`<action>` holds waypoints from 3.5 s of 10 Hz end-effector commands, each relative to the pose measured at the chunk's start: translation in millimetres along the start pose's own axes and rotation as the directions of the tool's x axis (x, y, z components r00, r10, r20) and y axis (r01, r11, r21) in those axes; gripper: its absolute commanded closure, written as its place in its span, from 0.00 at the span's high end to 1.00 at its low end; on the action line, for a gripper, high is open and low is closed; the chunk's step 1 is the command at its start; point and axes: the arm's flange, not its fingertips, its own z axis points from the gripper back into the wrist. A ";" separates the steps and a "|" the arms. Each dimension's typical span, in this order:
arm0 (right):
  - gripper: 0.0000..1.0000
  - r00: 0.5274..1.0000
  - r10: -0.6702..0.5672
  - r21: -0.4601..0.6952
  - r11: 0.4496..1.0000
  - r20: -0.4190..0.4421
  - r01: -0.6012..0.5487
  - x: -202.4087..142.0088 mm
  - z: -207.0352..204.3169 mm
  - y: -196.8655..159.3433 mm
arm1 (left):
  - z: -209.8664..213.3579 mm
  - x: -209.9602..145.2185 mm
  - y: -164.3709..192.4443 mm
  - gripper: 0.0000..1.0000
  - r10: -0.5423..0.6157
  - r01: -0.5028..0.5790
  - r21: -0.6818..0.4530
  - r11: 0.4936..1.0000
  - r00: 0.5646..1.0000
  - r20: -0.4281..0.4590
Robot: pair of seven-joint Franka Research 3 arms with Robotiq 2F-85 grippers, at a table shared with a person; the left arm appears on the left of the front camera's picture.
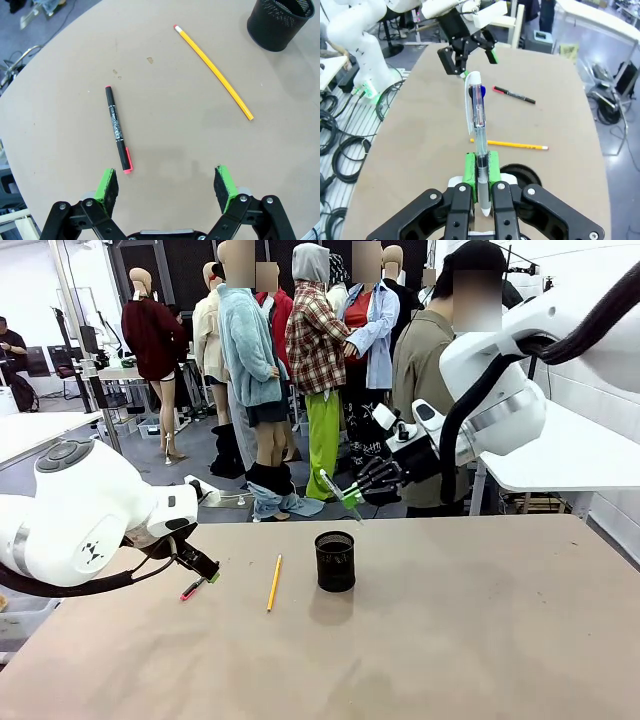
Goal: Place the pens into the pen holder.
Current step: Pick up a writing instrument from the table and place it into the Pen holder.
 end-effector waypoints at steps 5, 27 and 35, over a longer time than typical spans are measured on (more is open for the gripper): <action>0.00 0.999 0.018 0.057 0.998 0.036 -0.020 -30.4 -27.3 -57.7 | 0.5 -0.7 1.9 1.00 0.006 -0.006 -0.001 1.000 1.000 0.001; 0.98 0.969 -0.239 -0.377 0.904 -0.061 0.200 -74.0 118.7 74.4 | 0.5 -0.7 1.9 1.00 0.006 -0.006 -0.001 1.000 1.000 0.001; 0.98 0.334 -0.933 -0.792 0.102 0.134 0.603 -28.2 262.0 162.0 | 0.5 -0.7 1.9 1.00 0.006 -0.006 -0.001 1.000 1.000 0.001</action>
